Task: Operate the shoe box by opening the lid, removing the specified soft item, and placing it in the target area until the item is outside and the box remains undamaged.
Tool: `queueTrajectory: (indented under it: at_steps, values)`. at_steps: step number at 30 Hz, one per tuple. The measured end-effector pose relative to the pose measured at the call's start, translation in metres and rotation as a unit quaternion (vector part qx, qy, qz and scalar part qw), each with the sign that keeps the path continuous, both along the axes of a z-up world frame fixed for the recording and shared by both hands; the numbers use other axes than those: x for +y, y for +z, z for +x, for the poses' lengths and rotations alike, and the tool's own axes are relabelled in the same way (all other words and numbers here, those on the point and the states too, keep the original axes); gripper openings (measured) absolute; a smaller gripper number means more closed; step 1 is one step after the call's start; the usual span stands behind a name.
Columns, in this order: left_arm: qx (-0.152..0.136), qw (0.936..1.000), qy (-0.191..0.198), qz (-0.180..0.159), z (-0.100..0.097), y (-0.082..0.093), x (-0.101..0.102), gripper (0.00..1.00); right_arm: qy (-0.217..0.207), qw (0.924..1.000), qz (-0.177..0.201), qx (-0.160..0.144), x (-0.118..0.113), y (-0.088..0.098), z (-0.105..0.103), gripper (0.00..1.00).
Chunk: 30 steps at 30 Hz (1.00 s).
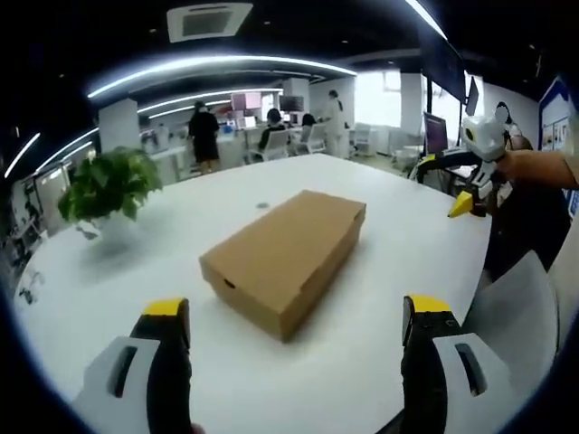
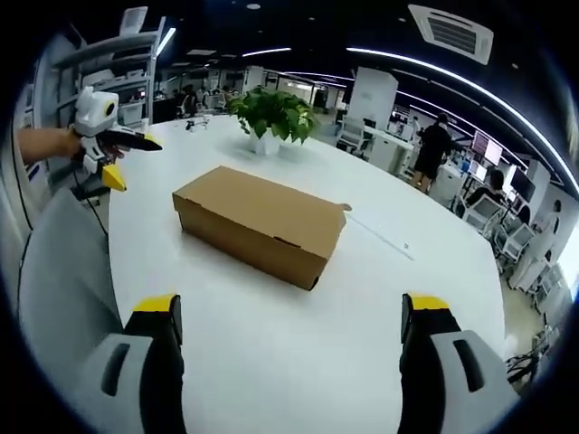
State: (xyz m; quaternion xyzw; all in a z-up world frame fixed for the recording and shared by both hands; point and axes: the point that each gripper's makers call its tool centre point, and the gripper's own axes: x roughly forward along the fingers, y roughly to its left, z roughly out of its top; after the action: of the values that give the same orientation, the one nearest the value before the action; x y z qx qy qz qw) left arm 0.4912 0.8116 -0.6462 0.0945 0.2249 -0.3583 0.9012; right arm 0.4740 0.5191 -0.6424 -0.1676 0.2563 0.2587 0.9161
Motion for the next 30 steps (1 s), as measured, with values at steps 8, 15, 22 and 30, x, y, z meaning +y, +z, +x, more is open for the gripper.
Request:
queueTrajectory:
  at_steps: [8,15,22,30]
  values:
    - [0.003,1.0,0.004,0.0,0.009,-0.007,-0.003,1.0,0.018,0.9998,-0.002,0.003,0.003,-0.005,0.016,0.94]
    - [0.008,0.9999,-0.002,0.012,0.013,-0.018,-0.008,0.98,0.032,0.9994,0.0,0.015,0.005,-0.014,0.031,0.93]
    - [0.01,0.9999,-0.001,0.012,0.017,-0.025,-0.012,0.97,0.06,0.9978,-0.018,0.021,0.009,-0.025,0.046,0.91]
    - [0.016,0.9997,0.02,0.005,0.028,-0.032,-0.012,0.92,0.08,0.9965,-0.016,0.02,0.018,-0.033,0.071,0.84]
